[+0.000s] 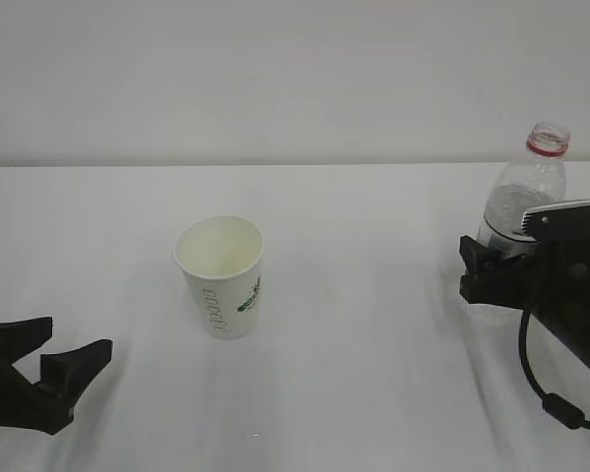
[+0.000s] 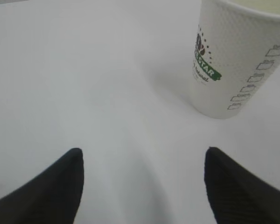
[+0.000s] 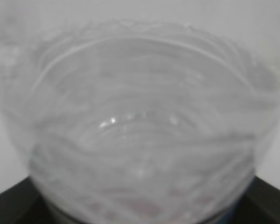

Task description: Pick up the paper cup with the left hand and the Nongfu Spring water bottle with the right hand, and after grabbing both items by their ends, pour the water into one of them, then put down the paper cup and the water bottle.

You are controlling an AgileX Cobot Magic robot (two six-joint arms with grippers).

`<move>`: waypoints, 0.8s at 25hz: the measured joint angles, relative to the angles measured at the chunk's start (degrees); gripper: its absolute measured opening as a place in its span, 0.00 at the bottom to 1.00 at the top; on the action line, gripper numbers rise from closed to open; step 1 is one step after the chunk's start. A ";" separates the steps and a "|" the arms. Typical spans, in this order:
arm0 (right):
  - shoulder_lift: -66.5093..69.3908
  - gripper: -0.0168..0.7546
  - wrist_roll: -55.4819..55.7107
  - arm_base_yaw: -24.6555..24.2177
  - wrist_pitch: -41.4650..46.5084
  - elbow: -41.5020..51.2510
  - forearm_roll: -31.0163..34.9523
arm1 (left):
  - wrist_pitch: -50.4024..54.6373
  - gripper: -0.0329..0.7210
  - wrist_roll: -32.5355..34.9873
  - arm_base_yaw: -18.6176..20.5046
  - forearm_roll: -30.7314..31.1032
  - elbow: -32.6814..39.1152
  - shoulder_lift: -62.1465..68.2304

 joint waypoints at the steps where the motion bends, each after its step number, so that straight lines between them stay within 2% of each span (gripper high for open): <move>1: 0.00 0.76 0.00 0.00 0.00 0.00 0.00 | 0.00 0.82 0.00 0.00 0.00 0.00 0.00; 7: 0.00 0.69 0.00 0.00 -0.80 0.90 0.00 | 0.00 0.82 0.09 0.00 0.00 0.00 0.00; 15: -3.21 0.69 0.00 0.00 0.69 4.41 -2.11 | 0.00 0.82 0.09 0.00 0.61 0.00 0.00; 20: -8.96 0.69 0.00 0.00 3.09 7.81 -2.66 | 0.00 0.82 0.09 0.00 3.87 0.00 0.00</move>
